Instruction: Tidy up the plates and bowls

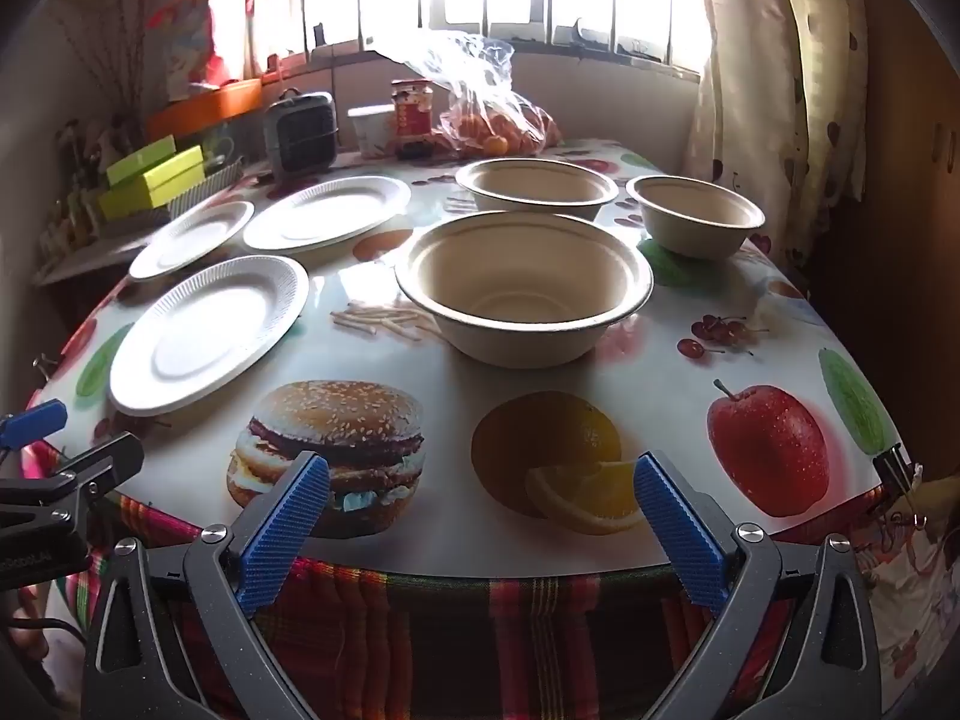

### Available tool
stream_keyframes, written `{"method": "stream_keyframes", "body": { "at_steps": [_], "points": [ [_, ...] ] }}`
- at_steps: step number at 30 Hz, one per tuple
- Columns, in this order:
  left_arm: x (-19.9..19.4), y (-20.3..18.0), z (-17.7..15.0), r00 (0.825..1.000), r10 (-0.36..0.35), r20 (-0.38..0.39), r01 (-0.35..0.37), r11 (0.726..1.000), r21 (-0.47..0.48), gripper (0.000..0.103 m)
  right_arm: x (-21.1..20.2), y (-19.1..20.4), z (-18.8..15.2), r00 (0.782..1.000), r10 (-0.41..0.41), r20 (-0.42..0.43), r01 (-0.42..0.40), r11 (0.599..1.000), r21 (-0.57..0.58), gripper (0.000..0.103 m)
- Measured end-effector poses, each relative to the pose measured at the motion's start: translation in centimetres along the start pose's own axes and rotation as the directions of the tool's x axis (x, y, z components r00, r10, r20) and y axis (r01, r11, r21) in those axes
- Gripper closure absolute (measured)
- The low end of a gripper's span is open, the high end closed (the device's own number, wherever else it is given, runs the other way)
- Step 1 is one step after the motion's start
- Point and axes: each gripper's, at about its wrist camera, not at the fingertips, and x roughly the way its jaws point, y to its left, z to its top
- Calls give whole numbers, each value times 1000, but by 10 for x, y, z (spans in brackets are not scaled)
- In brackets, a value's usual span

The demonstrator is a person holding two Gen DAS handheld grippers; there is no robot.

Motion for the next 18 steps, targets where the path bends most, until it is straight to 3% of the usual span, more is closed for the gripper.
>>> {"method": "stream_keyframes", "body": {
  "at_steps": [18],
  "points": [
    [-10, -7, 1, 999, 22, 37, -23, 999, 27, 1, -10, 4, 0, 998, -52, 35, 53, 998, -21, 0]
  ]
}}
